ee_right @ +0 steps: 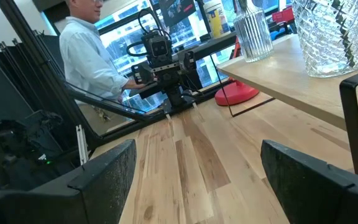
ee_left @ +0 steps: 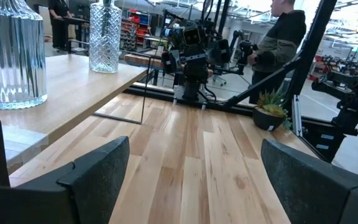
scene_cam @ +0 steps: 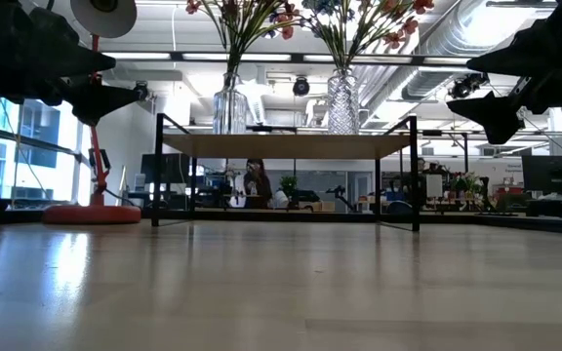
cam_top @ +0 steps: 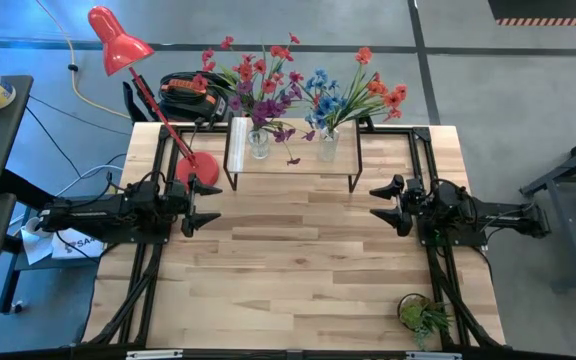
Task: Pick and place flowers into a vace then onto a shelf
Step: Return to Home Position
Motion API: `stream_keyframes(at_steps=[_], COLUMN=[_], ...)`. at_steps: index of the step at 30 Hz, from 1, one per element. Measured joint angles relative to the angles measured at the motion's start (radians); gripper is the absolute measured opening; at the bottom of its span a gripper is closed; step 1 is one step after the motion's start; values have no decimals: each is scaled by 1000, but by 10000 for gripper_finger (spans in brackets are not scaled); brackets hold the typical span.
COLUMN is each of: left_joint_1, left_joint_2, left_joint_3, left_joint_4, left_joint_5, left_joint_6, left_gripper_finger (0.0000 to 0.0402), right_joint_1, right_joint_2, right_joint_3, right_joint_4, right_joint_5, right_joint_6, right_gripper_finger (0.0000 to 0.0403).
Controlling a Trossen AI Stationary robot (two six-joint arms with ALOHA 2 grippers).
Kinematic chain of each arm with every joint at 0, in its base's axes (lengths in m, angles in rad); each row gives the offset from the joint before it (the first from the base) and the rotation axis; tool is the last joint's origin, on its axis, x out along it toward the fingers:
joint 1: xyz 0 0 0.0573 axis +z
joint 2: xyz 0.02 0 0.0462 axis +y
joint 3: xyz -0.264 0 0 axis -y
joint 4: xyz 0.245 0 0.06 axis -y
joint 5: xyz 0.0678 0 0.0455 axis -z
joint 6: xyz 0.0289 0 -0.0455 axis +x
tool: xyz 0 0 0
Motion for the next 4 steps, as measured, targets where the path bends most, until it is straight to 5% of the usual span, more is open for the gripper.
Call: stream_keyframes(at_steps=[4], left_joint_1=[0], left_joint_2=[0], left_joint_3=[0], left_joint_4=[0], left_joint_5=[0], left_joint_6=[0], left_gripper_finger=[397], right_joint_1=[0], right_joint_2=[0], right_joint_3=[0], right_joint_4=[0], right_joint_5=[0], right_joint_6=[0], right_gripper_finger=[334])
